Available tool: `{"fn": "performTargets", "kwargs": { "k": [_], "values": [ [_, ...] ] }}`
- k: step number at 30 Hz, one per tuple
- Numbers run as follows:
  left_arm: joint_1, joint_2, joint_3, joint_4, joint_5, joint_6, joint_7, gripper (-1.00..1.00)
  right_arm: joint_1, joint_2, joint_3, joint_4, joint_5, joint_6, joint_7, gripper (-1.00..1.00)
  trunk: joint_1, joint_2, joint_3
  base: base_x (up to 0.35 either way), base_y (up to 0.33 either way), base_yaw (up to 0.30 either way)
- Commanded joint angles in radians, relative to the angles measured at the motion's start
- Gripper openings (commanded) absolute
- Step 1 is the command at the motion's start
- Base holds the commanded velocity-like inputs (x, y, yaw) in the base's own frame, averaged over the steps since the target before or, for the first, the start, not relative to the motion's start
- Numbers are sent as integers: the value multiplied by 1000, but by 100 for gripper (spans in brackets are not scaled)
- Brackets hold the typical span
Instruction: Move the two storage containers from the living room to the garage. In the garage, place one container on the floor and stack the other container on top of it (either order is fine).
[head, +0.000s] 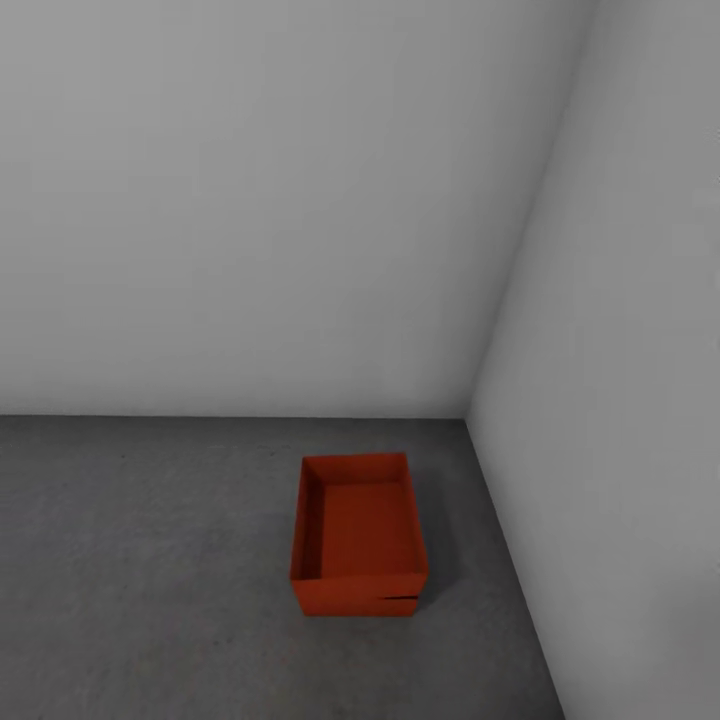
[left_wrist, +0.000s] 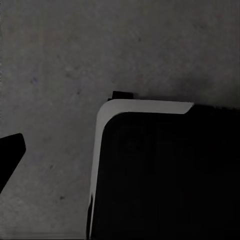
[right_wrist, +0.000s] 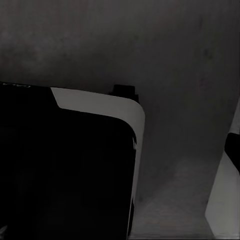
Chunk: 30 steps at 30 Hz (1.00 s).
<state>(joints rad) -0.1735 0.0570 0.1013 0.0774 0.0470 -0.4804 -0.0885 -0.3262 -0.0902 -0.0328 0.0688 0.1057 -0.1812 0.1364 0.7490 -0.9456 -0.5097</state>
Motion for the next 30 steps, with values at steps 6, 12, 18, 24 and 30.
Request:
{"fn": "performTargets", "kwargs": {
  "k": [6, 12, 18, 24, 30],
  "values": [
    [8, 0, 8, 4, 6, -8, -8, 100, 3, 2, -5, 3, 13, -4, 1, 100, -19, 35, 15, 0, 0, 0],
    [9, 0, 9, 4, 8, -4, 5, 100, 4, 3, -5, 3, 14, -4, 2, 100, -19, 35, 15, 0, 0, 0],
    [9, -15, 9, 4, 8, 1, 3, 100, 4, 3, -6, 3, 14, -4, 2, 100, -19, 35, 15, 0, 0, 0],
    [9, -79, 9, 4, 8, 3, 3, 100, 4, 3, -6, 3, 14, -4, 2, 100, -19, 35, 15, 0, 0, 0],
    [9, -98, 9, 4, 8, 3, 5, 100, 4, 3, -6, 3, 14, -4, 2, 100, -19, 35, 15, 0, 0, 0]
  ]
}}
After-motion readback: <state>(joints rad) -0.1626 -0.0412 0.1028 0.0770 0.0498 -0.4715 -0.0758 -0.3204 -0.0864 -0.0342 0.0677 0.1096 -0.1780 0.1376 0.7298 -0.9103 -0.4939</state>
